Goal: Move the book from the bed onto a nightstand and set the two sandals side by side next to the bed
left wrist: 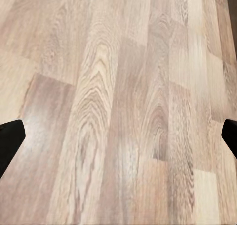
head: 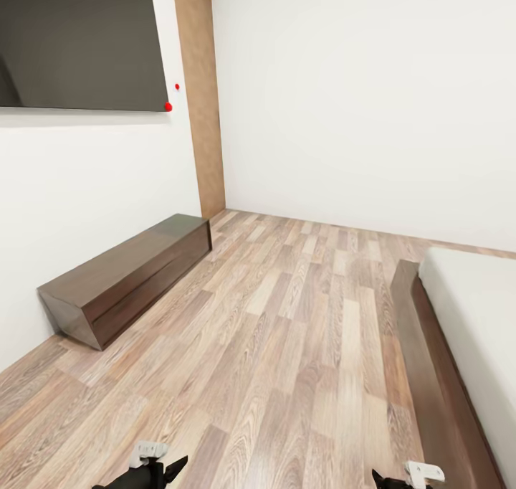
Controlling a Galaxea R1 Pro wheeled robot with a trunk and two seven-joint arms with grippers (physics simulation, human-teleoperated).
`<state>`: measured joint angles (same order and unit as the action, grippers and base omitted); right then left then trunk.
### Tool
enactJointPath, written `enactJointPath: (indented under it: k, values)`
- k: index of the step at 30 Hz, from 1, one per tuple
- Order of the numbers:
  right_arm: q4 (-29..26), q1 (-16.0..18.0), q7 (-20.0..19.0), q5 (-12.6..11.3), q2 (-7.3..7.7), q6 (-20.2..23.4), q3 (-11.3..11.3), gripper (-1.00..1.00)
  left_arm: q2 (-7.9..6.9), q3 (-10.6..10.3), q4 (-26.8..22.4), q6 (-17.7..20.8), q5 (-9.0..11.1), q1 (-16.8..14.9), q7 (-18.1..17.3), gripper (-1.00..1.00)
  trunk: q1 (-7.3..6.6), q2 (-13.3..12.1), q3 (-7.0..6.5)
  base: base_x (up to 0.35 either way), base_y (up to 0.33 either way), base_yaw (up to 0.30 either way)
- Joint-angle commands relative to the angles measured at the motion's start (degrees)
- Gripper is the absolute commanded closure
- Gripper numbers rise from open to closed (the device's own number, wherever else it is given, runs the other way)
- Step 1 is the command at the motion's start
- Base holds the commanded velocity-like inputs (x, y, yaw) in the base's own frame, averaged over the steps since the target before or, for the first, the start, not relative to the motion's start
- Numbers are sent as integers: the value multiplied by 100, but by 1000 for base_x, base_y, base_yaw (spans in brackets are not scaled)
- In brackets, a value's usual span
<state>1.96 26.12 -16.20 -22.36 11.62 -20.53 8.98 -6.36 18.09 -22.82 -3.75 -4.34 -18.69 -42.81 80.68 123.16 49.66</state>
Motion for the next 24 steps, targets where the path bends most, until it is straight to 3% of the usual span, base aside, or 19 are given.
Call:
enactJointPath:
  k: [1, 7, 9, 12, 17, 19, 24]
  values:
    - [24, 8, -37, -60, -1, -171, 43, -100, 3, 36, 6, -57, -45, -8, -25, -100, 1, 2, 5, 151, 0, 0]
    - [63, 9, -80, -17, 0, -1176, 43, -100, 3, 37, 94, -207, -43, -8, -25, -100, 1, 2, 5, 44, 0, 0]
    - [111, 10, -163, -12, 4, -1307, 43, -100, 3, 33, 159, -223, -46, -8, -25, -100, 1, 2, 5, 7, 0, 0]
    - [217, 8, -843, -18, 21, -1384, 41, -100, 3, 30, 210, -234, -48, -7, -25, -100, 1, 2, 5, 3, 0, 0]
    - [266, 10, -2409, -57, 46, -1354, 35, -100, 3, 28, 238, -239, -47, -5, -25, -100, 1, 2, 5, 1, 0, 0]
    - [268, 9, -2578, -64, 21, -1340, 34, -100, 6, 28, 241, -240, -49, -7, -25, -100, 1, 2, 5, 0, 0, 0]
    - [269, 7, -2546, -66, 5, -1340, 34, -100, 49, 28, 243, -240, -49, -7, -25, -100, 1, 2, 5, 0, 0, 0]
